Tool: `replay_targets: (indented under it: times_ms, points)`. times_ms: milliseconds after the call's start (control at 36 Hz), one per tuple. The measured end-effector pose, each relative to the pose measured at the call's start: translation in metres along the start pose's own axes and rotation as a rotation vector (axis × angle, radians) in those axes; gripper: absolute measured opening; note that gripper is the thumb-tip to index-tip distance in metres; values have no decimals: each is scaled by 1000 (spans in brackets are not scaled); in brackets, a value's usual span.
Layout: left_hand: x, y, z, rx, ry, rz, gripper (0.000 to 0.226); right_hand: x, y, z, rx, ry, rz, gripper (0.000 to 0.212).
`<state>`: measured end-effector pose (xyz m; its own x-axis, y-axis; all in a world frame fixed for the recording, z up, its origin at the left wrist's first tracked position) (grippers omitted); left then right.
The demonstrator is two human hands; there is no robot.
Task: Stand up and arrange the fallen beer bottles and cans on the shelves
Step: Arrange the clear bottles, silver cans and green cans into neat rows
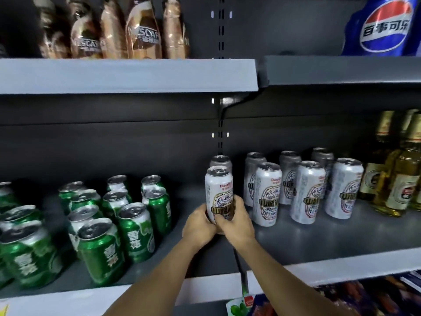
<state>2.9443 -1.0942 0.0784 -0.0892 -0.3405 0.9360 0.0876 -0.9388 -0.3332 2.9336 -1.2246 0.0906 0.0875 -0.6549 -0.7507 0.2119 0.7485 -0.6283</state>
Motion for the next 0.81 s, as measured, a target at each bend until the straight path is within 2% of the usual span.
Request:
replay_targets:
  times_ms: [83,222,389,556,806]
  points:
    - [0,8,7,-12,-10,32,61,15,0,12,32,4,67,78]
    - [6,18,13,-5,9,85,62,26,-6,21,43,10,97,66]
    - [7,25,13,4,-2,103,62,30,-11,21,29,7,77,76]
    - [5,25,10,22,12,92,64,26,-14,6,55,-16,-27,66]
    - [3,26,7,31,21,86,57,26,-17,6,97,-44,-119,65]
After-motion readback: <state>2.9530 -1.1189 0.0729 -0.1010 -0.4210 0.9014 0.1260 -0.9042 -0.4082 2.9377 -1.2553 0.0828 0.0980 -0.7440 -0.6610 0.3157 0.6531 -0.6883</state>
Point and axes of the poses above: each hand's wrist, its own z-axis towards the middle knuckle, its own y-axis out of the palm, x = y × z, the point moved 9 cm from there along z, towards the middle knuckle, and after that the axes turned 14 degrees about -z, right-handed, at the moved point
